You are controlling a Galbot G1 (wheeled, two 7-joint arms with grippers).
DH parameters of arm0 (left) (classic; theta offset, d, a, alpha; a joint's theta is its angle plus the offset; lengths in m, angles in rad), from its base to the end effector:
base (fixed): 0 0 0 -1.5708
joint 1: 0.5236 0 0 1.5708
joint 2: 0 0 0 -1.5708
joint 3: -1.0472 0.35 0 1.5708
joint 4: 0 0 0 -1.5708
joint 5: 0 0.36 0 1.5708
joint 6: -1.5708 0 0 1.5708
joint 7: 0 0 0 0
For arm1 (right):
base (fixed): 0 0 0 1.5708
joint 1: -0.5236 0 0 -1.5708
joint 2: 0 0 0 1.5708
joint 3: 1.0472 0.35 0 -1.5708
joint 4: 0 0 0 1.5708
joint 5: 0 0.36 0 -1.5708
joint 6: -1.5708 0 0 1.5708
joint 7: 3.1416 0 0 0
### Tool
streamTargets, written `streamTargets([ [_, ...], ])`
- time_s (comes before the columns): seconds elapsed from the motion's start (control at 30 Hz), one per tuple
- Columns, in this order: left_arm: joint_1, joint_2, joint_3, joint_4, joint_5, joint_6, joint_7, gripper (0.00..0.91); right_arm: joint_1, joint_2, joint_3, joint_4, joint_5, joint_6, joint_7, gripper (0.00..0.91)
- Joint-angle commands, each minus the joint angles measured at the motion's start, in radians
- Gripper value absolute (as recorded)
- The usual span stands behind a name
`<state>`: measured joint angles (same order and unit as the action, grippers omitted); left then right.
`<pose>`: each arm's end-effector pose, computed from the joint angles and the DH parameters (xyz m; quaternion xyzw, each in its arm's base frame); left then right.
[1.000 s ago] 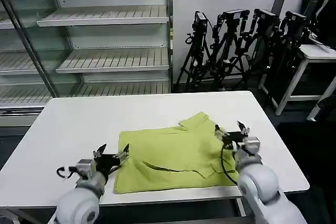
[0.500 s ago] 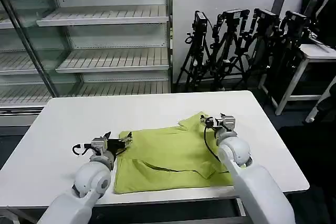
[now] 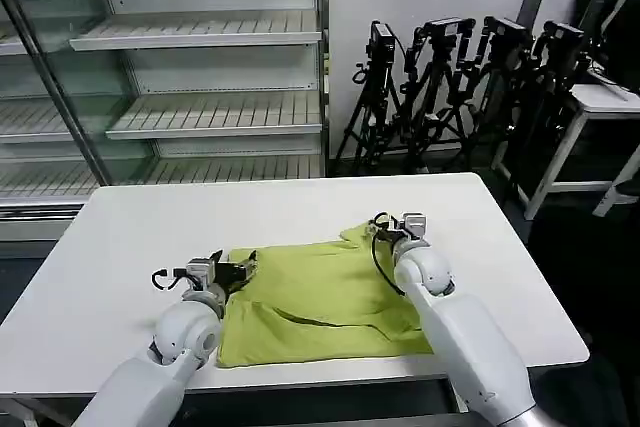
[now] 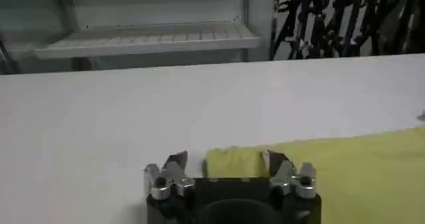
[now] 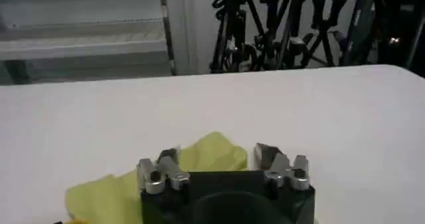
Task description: Fold and organize the clothes.
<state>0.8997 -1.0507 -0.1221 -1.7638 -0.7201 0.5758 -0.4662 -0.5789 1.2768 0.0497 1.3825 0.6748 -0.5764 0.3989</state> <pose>0.3676 0.0198 -0.2612 -0.0203 -0.9692 -0.0247 0.2444 0.4822 0.0335 -0.2562 0.0317 -0.9683 -0.0091 0.2477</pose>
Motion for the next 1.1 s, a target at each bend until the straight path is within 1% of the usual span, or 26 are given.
streamTargets([
  [0.03, -0.013, 0.004, 0.008, 0.031, -0.011, 0.003, 0.017, 0.101, 0.012, 0.014, -0.015, -0.055, 0.02, -0.004, -0.003, 0.0],
  [0.4, 0.007, 0.011, -0.012, -0.013, -0.044, 0.001, 0.043, 0.101, 0.005, 0.006, -0.024, -0.012, 0.002, 0.001, -0.029, 0.0],
  [0.57, 0.021, 0.019, -0.027, -0.047, -0.053, -0.001, 0.055, 0.101, -0.005, 0.005, -0.016, 0.017, -0.019, 0.025, -0.042, 0.0],
  [0.7, 0.024, 0.022, -0.043, -0.072, -0.051, -0.029, 0.056, 0.101, -0.027, -0.005, -0.008, 0.059, -0.046, 0.07, -0.058, 0.0],
  [0.77, 0.027, 0.027, -0.052, -0.084, -0.052, -0.041, 0.058, 0.101, -0.045, -0.008, 0.002, 0.087, -0.048, 0.117, -0.064, 0.0],
  [0.83, 0.031, 0.031, -0.06, -0.088, -0.055, -0.051, 0.061, 0.091, -0.059, -0.008, 0.01, 0.103, -0.048, 0.149, -0.064, 0.0],
  [0.87, 0.034, 0.036, -0.067, -0.09, -0.059, -0.054, 0.066, 0.101, -0.066, -0.01, 0.016, 0.116, -0.048, 0.16, -0.064, 0.0],
  [0.97, 0.051, 0.048, -0.081, -0.111, -0.077, -0.055, 0.071, 0.101, -0.094, -0.028, 0.028, 0.184, -0.049, 0.181, -0.083, 0.0],
  [1.1, 0.086, 0.067, -0.097, -0.154, -0.088, -0.052, 0.082, 0.101, -0.128, -0.057, 0.042, 0.267, -0.057, 0.185, -0.093, 0.0],
])
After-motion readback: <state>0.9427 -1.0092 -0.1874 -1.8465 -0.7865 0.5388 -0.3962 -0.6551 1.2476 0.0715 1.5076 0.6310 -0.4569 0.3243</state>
